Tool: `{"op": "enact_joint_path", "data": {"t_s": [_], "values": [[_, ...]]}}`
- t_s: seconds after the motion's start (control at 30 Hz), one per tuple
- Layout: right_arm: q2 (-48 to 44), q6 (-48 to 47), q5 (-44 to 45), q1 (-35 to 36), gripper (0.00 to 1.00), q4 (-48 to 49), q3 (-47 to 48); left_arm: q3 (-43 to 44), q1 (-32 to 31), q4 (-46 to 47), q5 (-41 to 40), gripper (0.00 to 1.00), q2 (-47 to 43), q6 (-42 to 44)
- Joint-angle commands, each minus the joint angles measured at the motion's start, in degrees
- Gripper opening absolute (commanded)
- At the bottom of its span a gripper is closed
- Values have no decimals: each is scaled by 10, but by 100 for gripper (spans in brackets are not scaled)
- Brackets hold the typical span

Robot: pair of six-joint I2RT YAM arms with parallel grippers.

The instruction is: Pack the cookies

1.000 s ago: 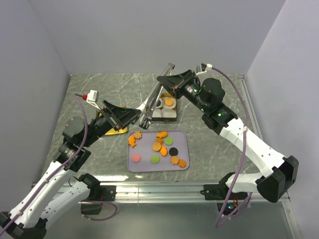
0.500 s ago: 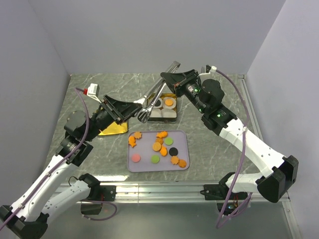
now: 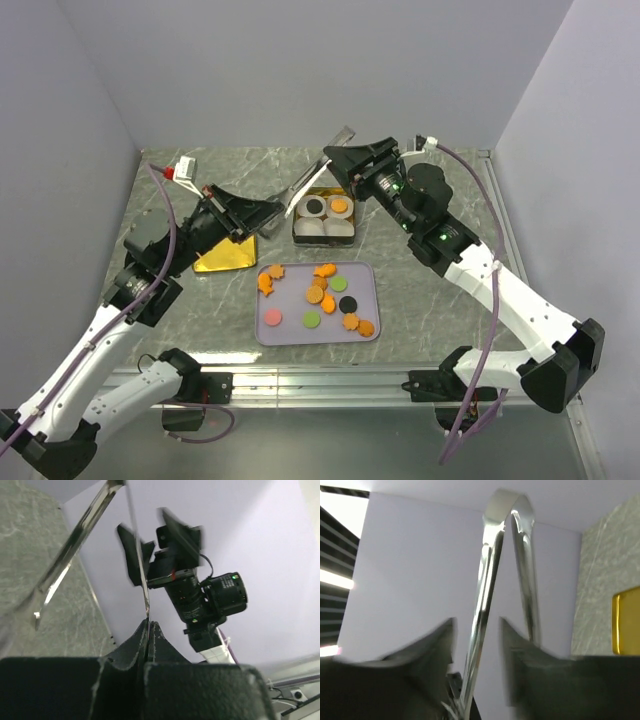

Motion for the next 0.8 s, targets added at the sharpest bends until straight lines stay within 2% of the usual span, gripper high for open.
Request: {"op": "enact_joint_path", "data": {"t_s": [0.0, 0.07, 0.17, 0.27, 0.3, 0.33, 0.37, 0.43, 0.47, 0.53, 0.57, 0.6, 0.7, 0.77], "values": [[-38, -58, -16, 3, 77, -56, 30, 50, 1, -56, -19, 0, 7, 66], [-59, -102, -22, 4, 92, -113, 40, 65, 2, -99, -20, 0, 13, 93], [-105, -183, -25, 4, 94, -185, 44, 107, 1, -152, -13, 0, 31, 174], [-138, -305, -68, -1, 100, -223, 65, 158, 2, -235, 14, 0, 58, 317], [-135, -346, -89, -7, 100, -234, 84, 176, 2, -279, 16, 0, 64, 345], [-113, -425, -108, -20, 100, -291, 111, 185, 2, -300, 19, 0, 77, 370], [-97, -464, -157, -29, 100, -326, 171, 190, 2, -315, 39, 0, 82, 415], [-63, -568, -212, -48, 100, -427, 226, 184, 1, -336, 82, 0, 83, 466], [-33, -594, -244, -60, 100, -457, 273, 183, 1, -349, 95, 0, 83, 503], [-28, -637, -260, -58, 100, -475, 285, 189, 1, -386, 120, 0, 83, 543], [-31, -638, -274, -59, 100, -466, 280, 193, 0, -397, 121, 0, 82, 556], [-27, -635, -331, -67, 100, -459, 285, 203, 1, -407, 124, 0, 79, 583], [37, -662, -408, -83, 100, -517, 356, 221, 1, -449, 168, 0, 64, 635], [75, -684, -434, -83, 100, -554, 365, 228, 0, -481, 183, 0, 50, 658]]}}
